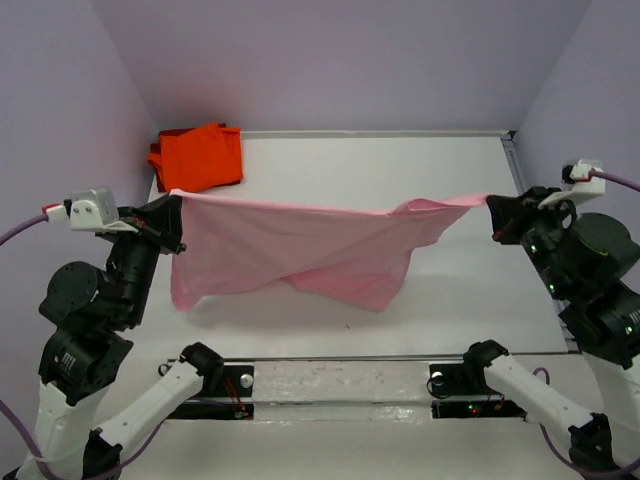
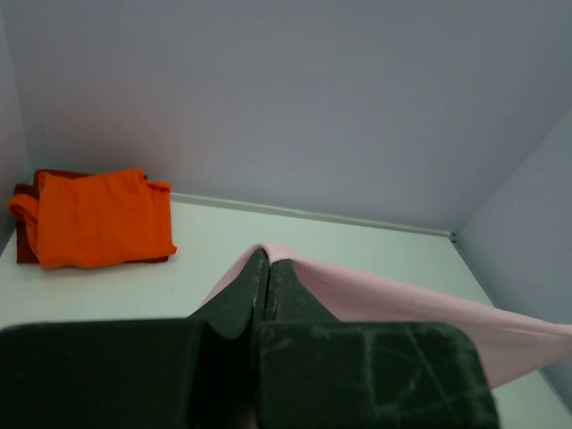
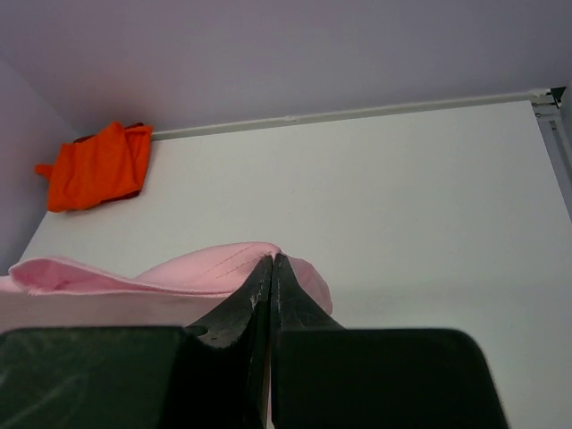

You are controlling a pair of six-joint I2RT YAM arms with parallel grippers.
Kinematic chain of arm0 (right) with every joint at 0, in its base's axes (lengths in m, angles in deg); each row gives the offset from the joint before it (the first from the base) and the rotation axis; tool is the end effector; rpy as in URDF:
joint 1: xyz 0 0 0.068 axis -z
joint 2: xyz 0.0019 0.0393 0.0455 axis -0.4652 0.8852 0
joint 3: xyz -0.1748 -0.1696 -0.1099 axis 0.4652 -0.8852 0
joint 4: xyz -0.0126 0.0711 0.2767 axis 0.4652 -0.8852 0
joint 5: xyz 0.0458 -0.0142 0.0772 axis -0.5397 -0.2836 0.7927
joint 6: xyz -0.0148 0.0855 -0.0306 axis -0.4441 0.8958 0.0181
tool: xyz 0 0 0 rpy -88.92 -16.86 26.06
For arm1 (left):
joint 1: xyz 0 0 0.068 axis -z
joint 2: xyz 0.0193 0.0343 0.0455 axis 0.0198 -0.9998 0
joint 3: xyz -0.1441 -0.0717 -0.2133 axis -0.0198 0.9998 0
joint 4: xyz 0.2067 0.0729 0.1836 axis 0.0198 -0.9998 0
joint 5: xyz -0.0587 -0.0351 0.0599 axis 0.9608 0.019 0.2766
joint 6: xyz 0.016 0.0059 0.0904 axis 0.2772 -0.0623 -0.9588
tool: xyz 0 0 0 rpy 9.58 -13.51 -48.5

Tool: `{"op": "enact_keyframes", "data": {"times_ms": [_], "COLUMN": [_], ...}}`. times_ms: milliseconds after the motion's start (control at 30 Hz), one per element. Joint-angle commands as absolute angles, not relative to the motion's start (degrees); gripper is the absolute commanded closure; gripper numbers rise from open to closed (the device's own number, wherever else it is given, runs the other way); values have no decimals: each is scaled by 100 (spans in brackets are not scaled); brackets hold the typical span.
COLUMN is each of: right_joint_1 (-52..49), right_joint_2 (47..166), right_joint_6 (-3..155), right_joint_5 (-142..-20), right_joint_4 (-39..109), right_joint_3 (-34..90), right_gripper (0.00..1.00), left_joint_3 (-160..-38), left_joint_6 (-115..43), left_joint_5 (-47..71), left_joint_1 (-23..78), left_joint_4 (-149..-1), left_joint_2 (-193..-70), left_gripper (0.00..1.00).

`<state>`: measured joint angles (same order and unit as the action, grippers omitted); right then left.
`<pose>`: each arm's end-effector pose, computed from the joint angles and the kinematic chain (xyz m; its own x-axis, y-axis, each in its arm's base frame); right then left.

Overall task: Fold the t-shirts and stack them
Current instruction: Flatten out the tshirt

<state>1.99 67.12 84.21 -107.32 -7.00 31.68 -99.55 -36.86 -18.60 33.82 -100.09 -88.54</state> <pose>0.1537 0.0442 0.4858 -0.1042 0.2196 -0.9700 -0.0943 0.9688 0.2294 0.1147 -0.0361 0.5174 0.2044 -0.3423 -0.9171 0.2349 0.9266 -0.2935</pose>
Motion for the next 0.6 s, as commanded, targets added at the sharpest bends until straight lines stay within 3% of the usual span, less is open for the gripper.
{"op": "enact_keyframes", "data": {"times_ms": [0,233,400,567], "right_joint_1": [162,162,162,162], "right_joint_2": [6027,5358,6209,7763], "right_joint_6": [8268,8373,8031,7942], "right_joint_5": [-10044,-9594,-10075,-10788], "right_joint_4": [-1291,-2073,-1372,-562], "right_joint_3": [3552,3911,4404,5044], "right_gripper": [100,100,100,100], "left_joint_3": [-9779,-9787,-10516,-10973], "left_joint_6": [-3468,-3169,-3081,-3308], "left_joint_5": [-1213,-359,256,11], "left_joint_1": [3392,2988,2820,2812], "left_joint_4": [-9883,-10094,-9937,-9286], "left_joint_2": [-8427,-7908,-9126,-10314], "left_gripper": [100,100,100,100]}}
